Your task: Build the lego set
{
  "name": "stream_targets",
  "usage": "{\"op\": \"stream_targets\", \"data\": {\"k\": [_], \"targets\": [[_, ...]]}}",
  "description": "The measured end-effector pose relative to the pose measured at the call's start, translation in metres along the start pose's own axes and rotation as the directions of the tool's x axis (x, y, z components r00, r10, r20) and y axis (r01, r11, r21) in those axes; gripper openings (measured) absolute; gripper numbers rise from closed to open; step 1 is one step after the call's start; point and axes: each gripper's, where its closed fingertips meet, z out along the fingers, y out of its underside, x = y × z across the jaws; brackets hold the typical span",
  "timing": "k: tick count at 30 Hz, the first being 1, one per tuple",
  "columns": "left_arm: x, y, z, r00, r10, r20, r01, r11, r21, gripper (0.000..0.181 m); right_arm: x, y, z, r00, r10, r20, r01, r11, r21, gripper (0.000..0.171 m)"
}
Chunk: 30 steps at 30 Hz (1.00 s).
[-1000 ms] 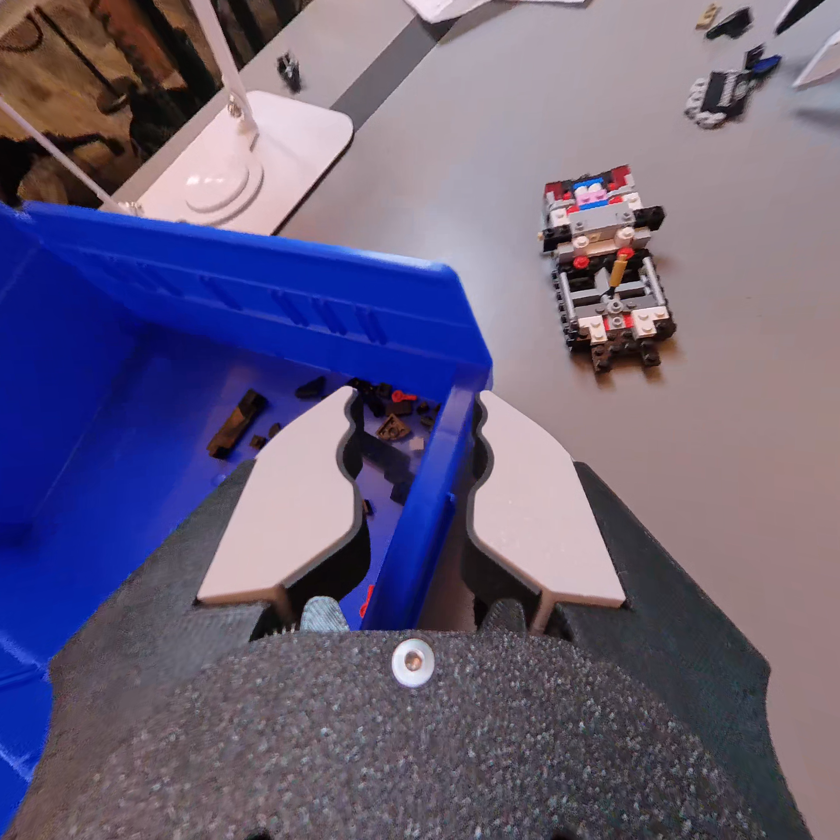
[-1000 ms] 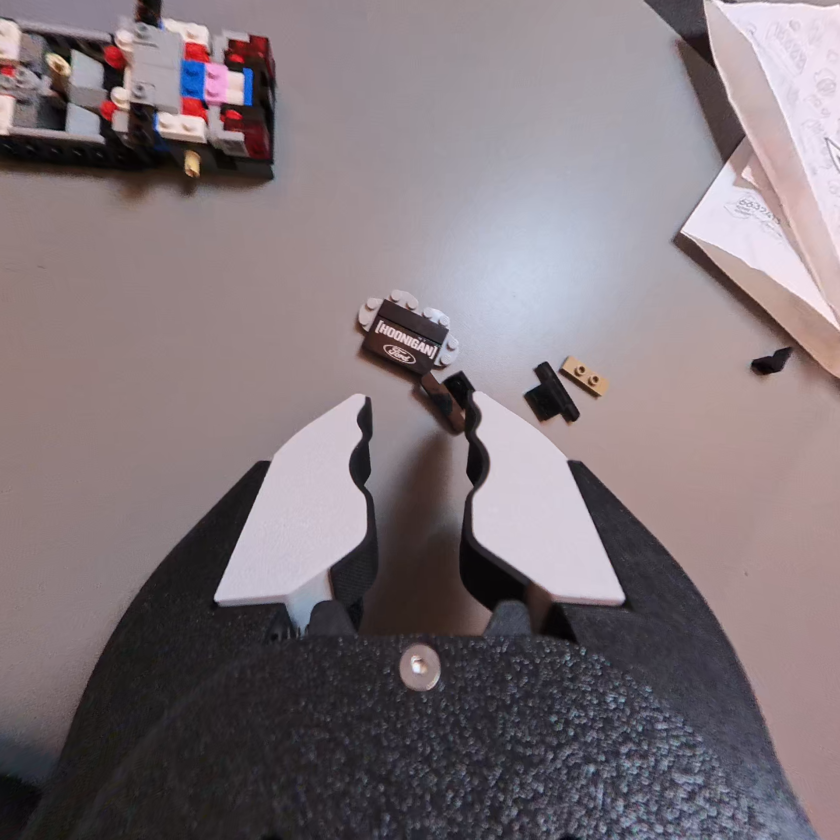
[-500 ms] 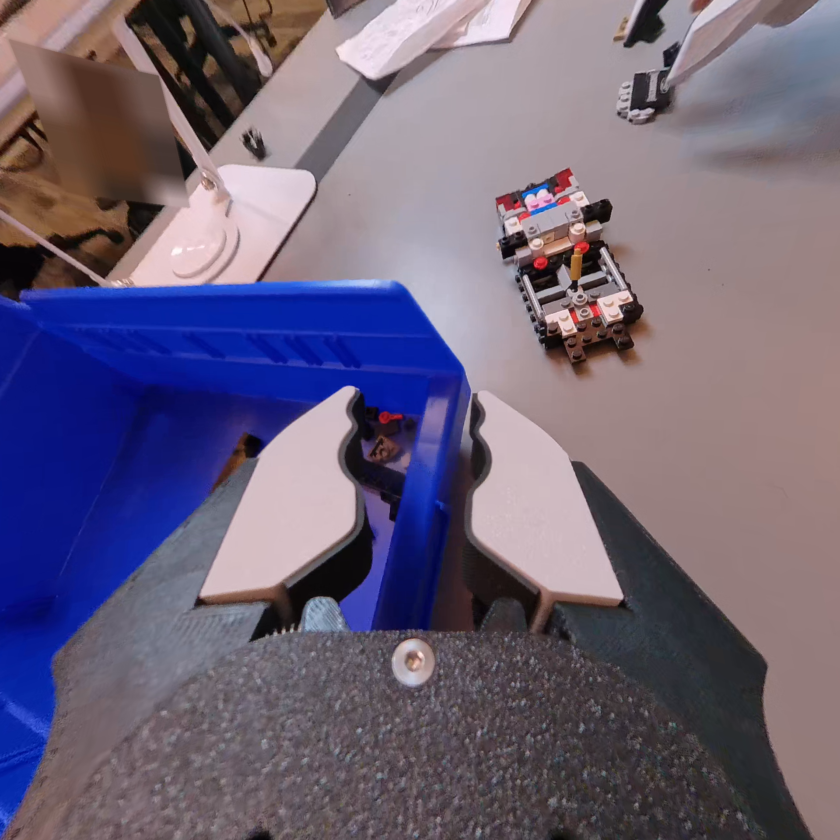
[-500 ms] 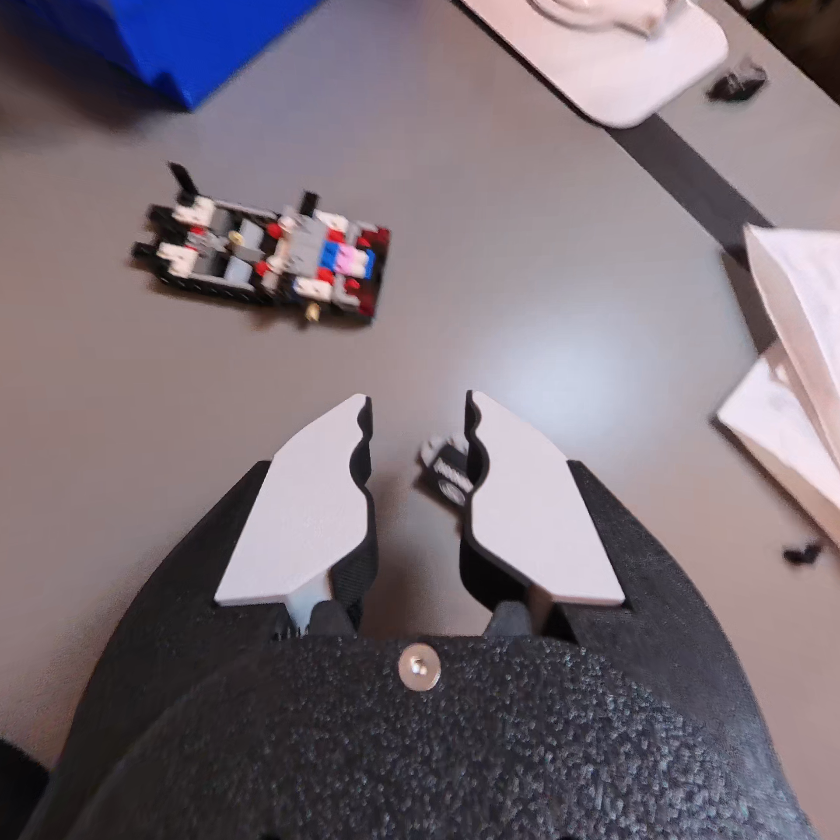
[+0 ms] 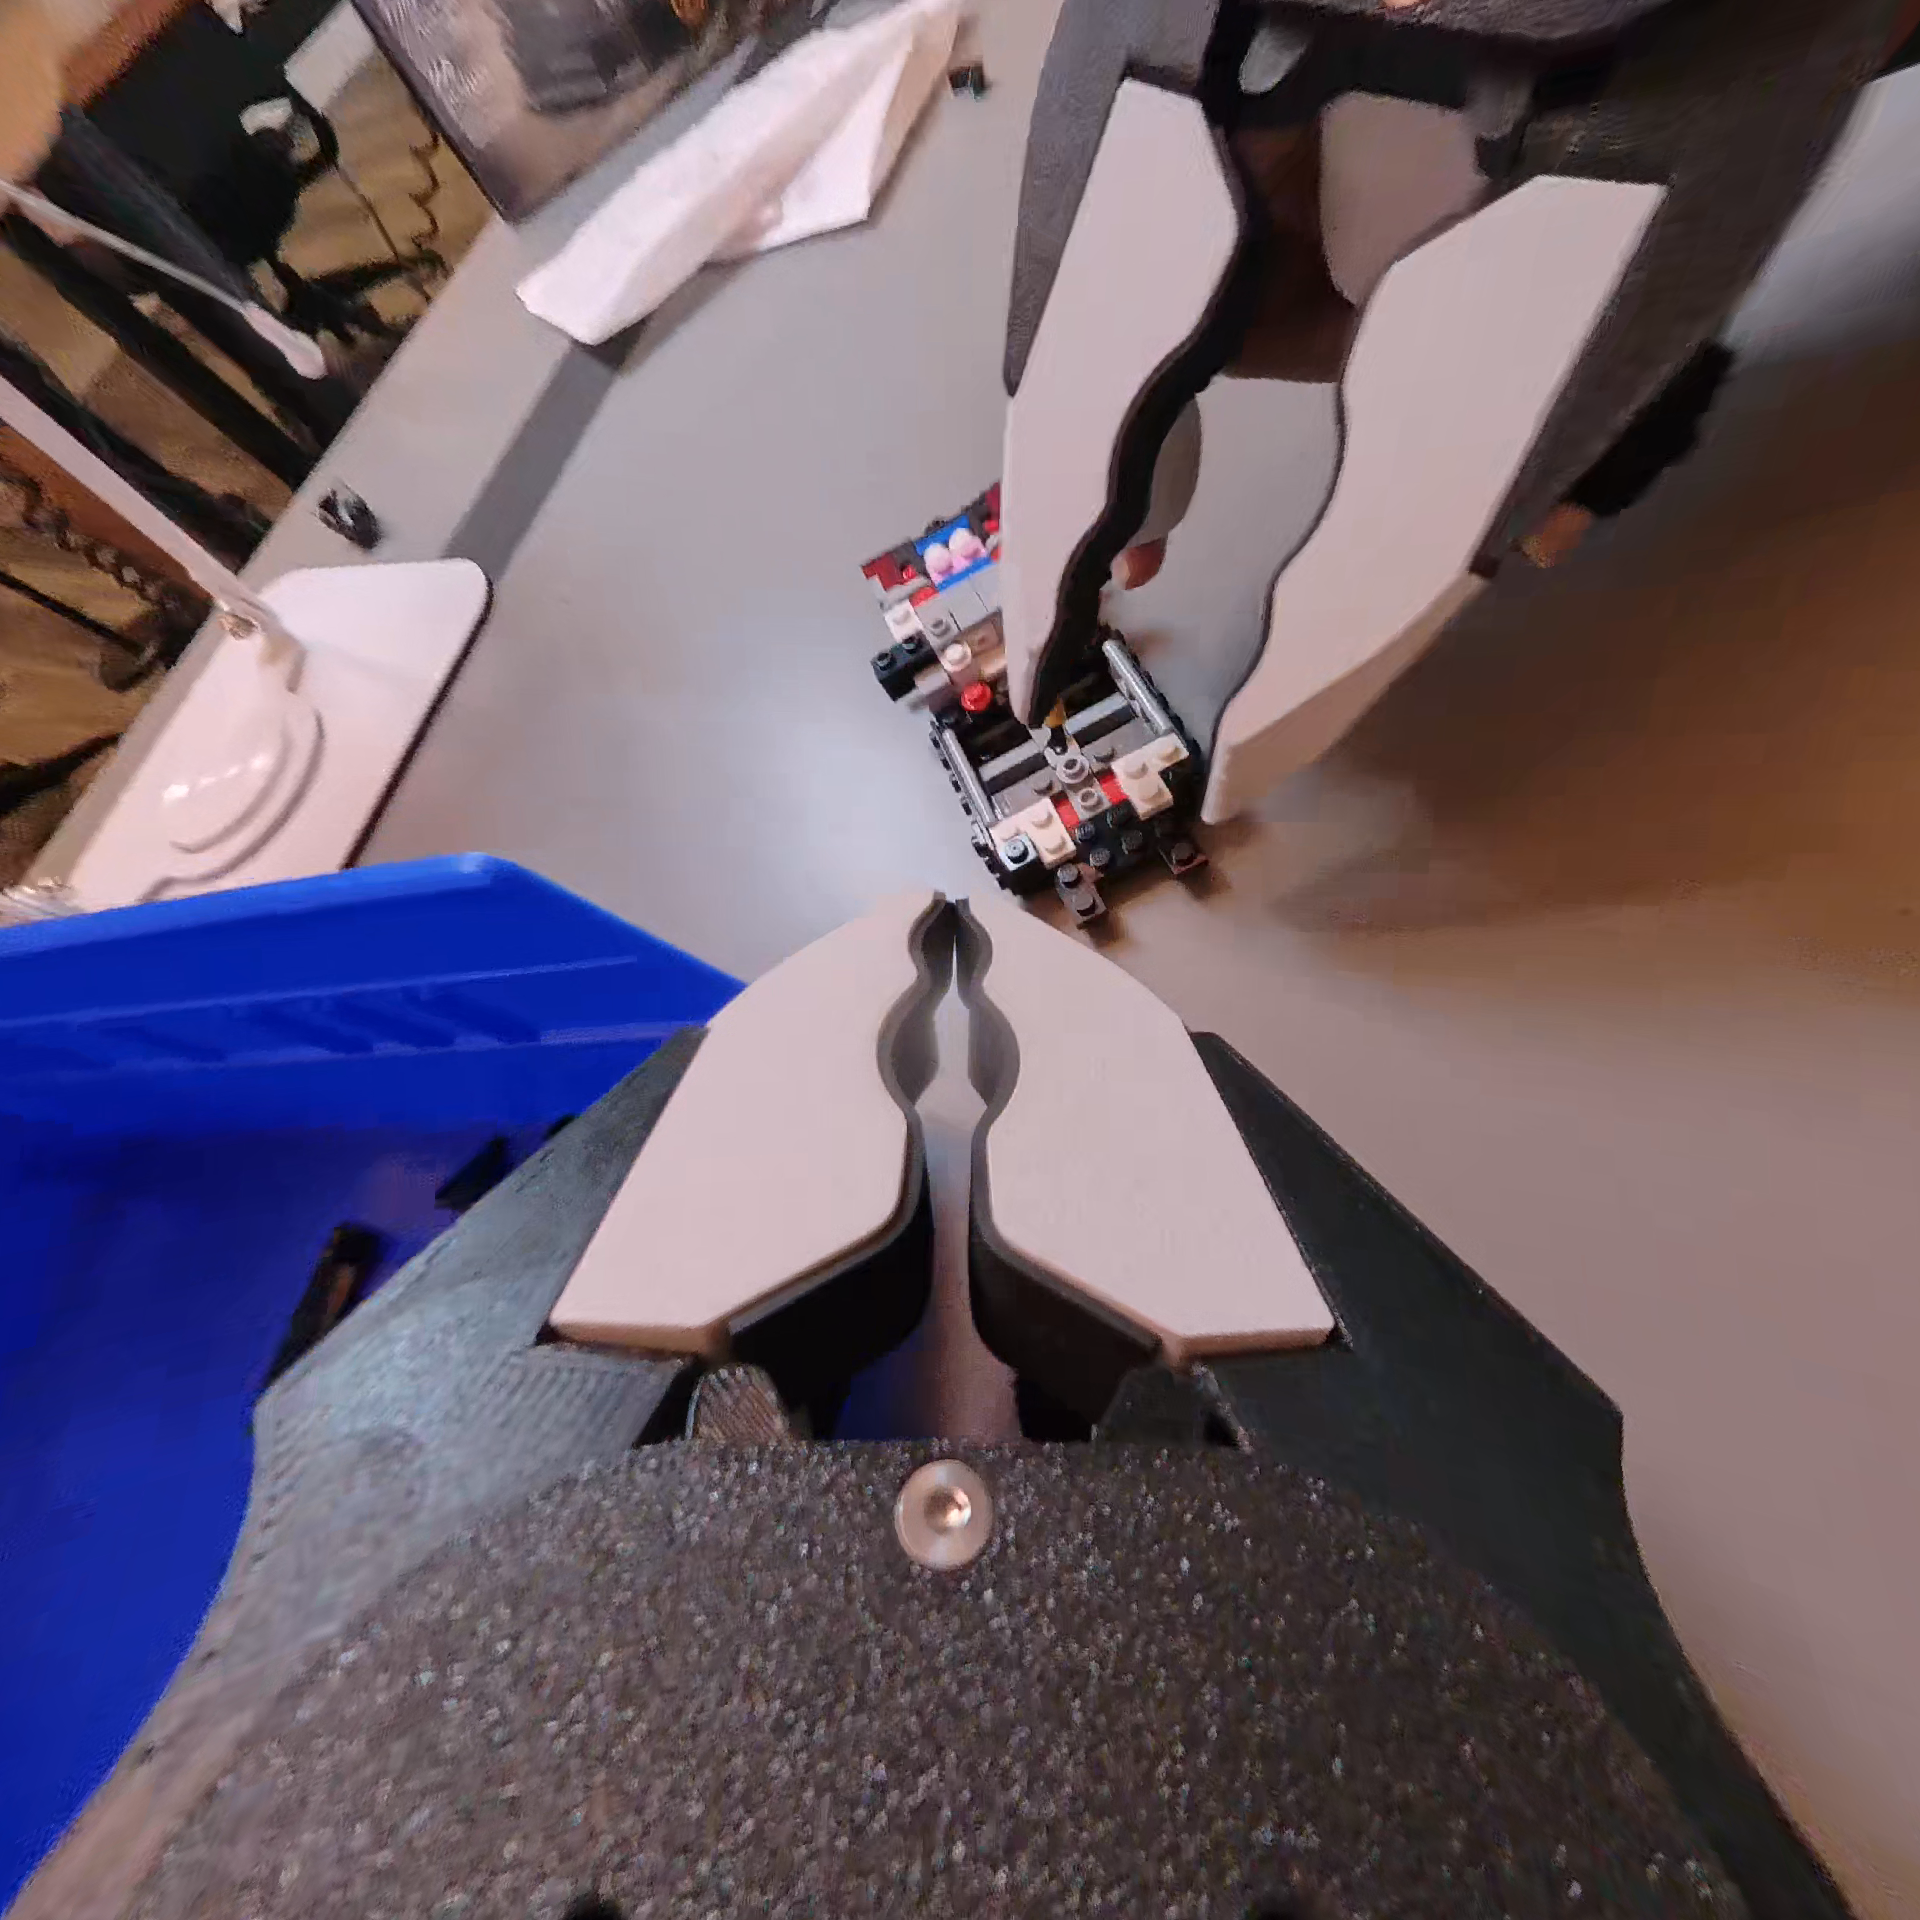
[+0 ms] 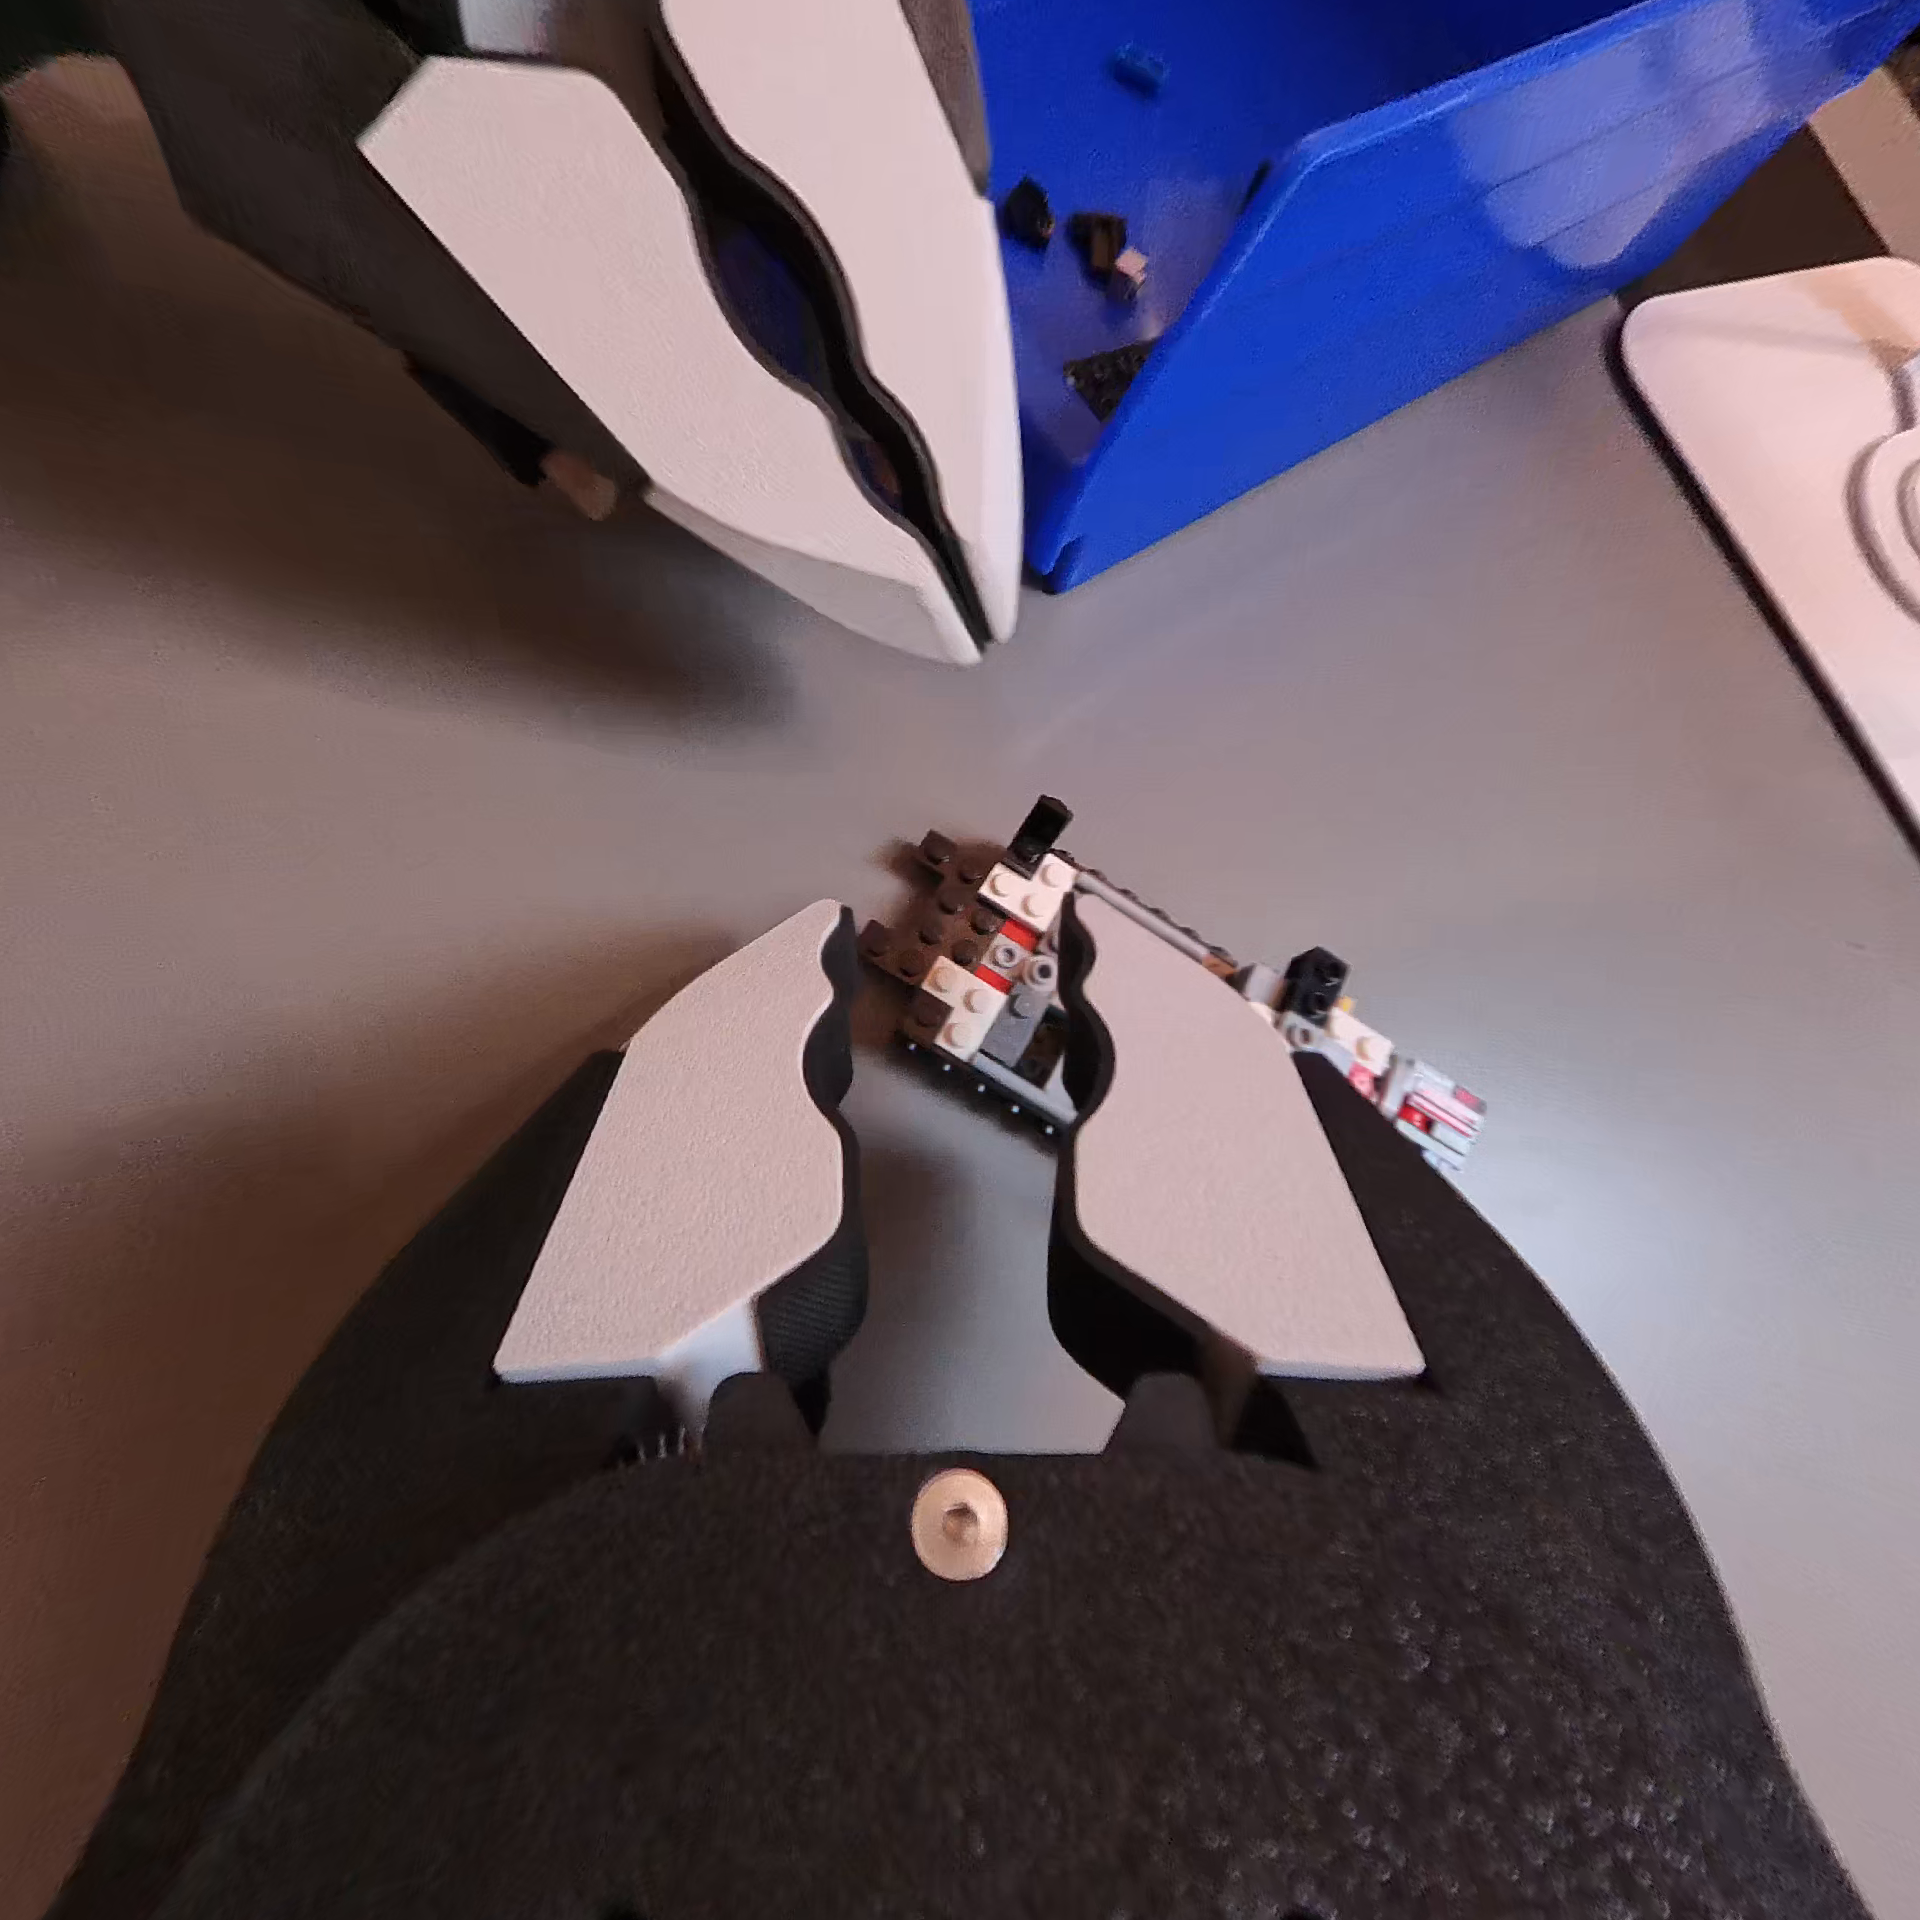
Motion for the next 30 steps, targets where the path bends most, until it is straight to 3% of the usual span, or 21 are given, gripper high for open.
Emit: {"op": "stream_targets", "data": {"k": [2, 7, 13, 30], "targets": [[0.002, 0.004, 0.008, 0.999, -0.028, 0.017, 0.029, 0.999, -0.042, 0.000, -0.002, 0.002, 0.004, 1.000, 0.001, -0.019, -0.001, 1.000, -0.019, 0.034], [0.010, 0.002, 0.022, 0.981, -0.196, 0.001, 0.196, 0.979, -0.051, 0.022, -0.005, 0.016, 0.008, 1.000, 0.030, 0.002, -0.029, 0.996, -0.088, 0.034], [0.008, 0.002, 0.035, 0.944, -0.330, 0.007, 0.330, 0.943, -0.039, 0.020, -0.009, 0.019, 0.009, 0.998, 0.061, 0.035, -0.058, 0.995, -0.084, 0.032], [0.020, 0.003, 0.042, 0.951, -0.308, -0.036, 0.304, 0.950, -0.071, 0.009, 0.001, 0.013, 0.005, 0.990, 0.143, -0.001, -0.143, 0.989, -0.048, 0.032]]}}
